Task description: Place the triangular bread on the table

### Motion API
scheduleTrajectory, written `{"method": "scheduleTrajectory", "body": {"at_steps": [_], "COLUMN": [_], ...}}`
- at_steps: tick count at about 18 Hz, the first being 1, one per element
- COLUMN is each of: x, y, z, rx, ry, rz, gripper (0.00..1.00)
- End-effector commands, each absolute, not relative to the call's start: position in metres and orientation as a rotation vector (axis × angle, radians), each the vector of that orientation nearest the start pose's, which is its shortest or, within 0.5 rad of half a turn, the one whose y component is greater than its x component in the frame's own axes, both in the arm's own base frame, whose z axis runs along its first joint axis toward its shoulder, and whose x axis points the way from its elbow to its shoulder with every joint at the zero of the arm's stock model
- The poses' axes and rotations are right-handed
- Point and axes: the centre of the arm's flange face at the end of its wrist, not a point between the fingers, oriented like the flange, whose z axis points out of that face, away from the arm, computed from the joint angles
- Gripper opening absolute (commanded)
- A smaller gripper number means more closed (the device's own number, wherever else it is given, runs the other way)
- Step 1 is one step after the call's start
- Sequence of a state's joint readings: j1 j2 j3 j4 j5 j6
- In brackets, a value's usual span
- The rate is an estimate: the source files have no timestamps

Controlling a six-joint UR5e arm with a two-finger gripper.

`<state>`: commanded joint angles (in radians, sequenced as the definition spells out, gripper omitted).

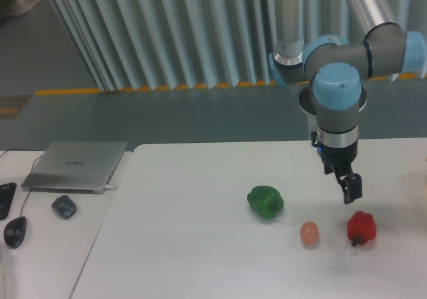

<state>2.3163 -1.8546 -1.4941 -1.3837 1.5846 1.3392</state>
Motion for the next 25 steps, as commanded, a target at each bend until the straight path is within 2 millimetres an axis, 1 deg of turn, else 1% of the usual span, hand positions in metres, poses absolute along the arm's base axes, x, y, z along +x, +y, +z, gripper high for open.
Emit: {"method": "scheduleTrajectory", "body": {"at_steps": [3, 5, 7, 10, 11, 13, 14, 16, 17, 18, 20, 25], "x": [-0.311, -0.32, -0.334, -0.342, -0.349, -0.368, -0.372, -0.383, -0.391, -0.401, -0.407, -0.44], "y": [0.531, 0.527, 0.518, 0.513, 0.509, 0.496, 0.493, 0.485, 0.478, 0.469, 0.464, 0.43], "z": [0.388, 0.391, 0.391, 0.386, 0.386, 0.386, 0.386, 0.387, 0.387, 0.386, 0.385, 0.379], "rx": [-3.02, -3.023, -3.035, -3.039, -3.04, -3.048, -3.049, -3.041, -3.023, -3.012, -3.016, -2.963], "ry": [0.914, 0.897, 0.85, 0.816, 0.801, 0.756, 0.751, 0.786, 0.871, 0.901, 0.89, 1.055], "rz": [-0.021, -0.012, -0.008, 0.024, 0.032, 0.034, 0.037, 0.04, 0.039, 0.032, 0.03, 0.011], "gripper": [1.0, 1.0, 1.0, 1.0, 1.0, 1.0, 1.0, 1.0, 1.0, 1.0, 1.0, 1.0]}}
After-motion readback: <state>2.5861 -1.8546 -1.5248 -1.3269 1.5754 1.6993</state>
